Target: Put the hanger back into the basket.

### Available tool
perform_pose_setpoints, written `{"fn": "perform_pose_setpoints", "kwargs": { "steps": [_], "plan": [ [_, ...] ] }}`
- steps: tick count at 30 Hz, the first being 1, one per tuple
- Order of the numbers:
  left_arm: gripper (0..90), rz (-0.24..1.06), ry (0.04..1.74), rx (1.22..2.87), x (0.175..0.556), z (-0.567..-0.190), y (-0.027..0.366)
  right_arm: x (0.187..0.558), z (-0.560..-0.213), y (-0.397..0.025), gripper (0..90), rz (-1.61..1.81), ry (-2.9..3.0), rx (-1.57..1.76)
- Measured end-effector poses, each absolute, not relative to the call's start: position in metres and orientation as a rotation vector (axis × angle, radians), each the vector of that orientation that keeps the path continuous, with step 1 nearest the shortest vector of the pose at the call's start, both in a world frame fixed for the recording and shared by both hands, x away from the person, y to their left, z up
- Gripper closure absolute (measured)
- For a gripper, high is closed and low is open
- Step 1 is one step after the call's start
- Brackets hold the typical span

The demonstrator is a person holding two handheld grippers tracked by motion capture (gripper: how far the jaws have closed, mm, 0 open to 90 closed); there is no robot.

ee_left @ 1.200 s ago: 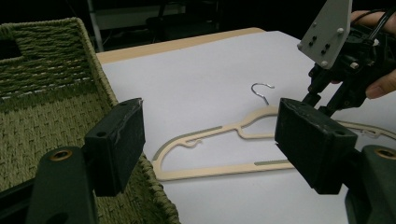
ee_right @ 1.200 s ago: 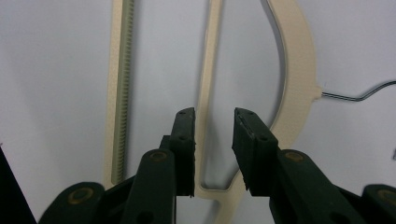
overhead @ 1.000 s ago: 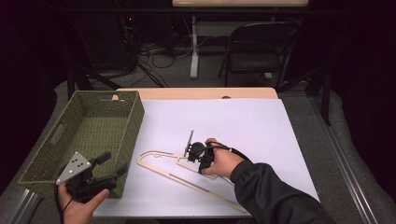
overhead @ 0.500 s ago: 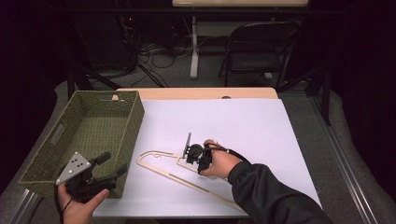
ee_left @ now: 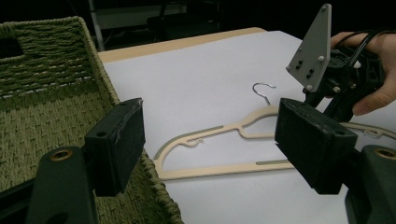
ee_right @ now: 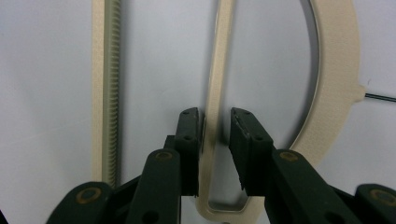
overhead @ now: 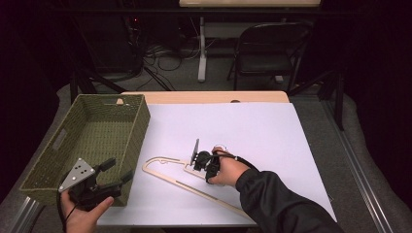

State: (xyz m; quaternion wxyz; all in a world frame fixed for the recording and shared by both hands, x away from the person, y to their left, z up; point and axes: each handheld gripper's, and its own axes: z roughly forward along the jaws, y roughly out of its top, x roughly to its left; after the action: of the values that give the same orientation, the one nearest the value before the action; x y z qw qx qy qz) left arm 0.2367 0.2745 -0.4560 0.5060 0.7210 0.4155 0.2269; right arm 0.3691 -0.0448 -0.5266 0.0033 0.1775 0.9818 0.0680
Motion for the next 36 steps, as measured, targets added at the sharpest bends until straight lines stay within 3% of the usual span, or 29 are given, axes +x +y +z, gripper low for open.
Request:
{"fn": "perform_pose_setpoints", "kwargs": {
  "steps": [8, 36],
  "plan": [
    [24.3, 0.549, 1.002, 1.742, 0.237, -0.456, 0.274, 0.369, -0.528, -0.046, 82.8, 0.237, 3.092, 0.558],
    [24.4, 0.547, 0.997, 1.739, 0.236, -0.454, 0.272, 0.356, -0.515, -0.056, 85.8, 0.249, 3.058, 0.478]
  ]
}}
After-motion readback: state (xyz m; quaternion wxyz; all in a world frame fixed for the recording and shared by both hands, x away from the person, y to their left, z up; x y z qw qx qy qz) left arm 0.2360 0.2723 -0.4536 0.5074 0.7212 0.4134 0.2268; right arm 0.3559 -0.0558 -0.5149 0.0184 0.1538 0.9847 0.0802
